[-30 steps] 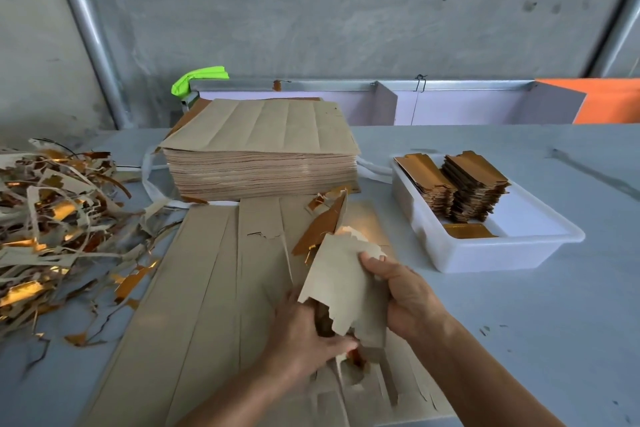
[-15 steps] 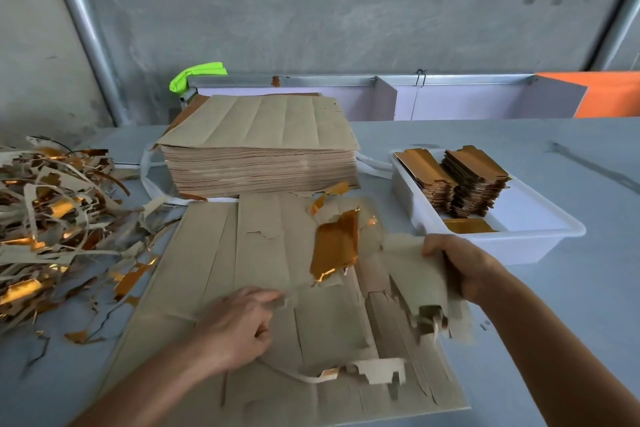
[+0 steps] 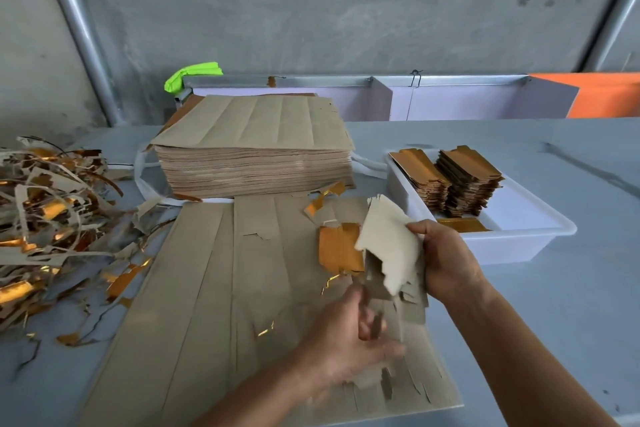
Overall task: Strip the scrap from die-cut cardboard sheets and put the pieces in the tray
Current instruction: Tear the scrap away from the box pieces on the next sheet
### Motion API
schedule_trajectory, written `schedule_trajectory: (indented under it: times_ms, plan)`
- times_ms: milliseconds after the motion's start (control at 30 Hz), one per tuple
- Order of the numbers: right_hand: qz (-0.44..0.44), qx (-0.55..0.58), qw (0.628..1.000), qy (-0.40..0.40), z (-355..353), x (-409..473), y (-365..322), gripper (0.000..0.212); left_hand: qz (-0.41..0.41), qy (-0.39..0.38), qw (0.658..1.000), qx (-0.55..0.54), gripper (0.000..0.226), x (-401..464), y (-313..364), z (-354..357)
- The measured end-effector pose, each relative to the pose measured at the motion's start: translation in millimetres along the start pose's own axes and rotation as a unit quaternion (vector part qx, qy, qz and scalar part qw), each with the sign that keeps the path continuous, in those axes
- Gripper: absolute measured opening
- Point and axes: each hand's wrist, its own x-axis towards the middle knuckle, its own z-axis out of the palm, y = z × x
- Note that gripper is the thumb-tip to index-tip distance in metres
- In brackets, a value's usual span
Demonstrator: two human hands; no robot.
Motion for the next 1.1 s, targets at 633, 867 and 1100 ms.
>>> schedule_trajectory:
  times_ms: [633,867,1100]
  plan:
    - [-0.147,-0.231,0.955,0.115,-39.1,-0.2,12.6,0.042,-0.041,0.287,0.905,0.311,0.036,40.7,-20.7,-60.3]
    - [-0.161,-0.324,0.924,0.120,-22.7,1.5,23.3,0.031,-0.206,0.243,0.931,0.181,0.050,100.9,-32.5,-28.9]
    - [-0.242,-0.469,0.844,0.094,-8.4,1.7,13.5,0.030,-0.024,0.339,0.911,0.234,0.019,74.1,-2.8,-32.2]
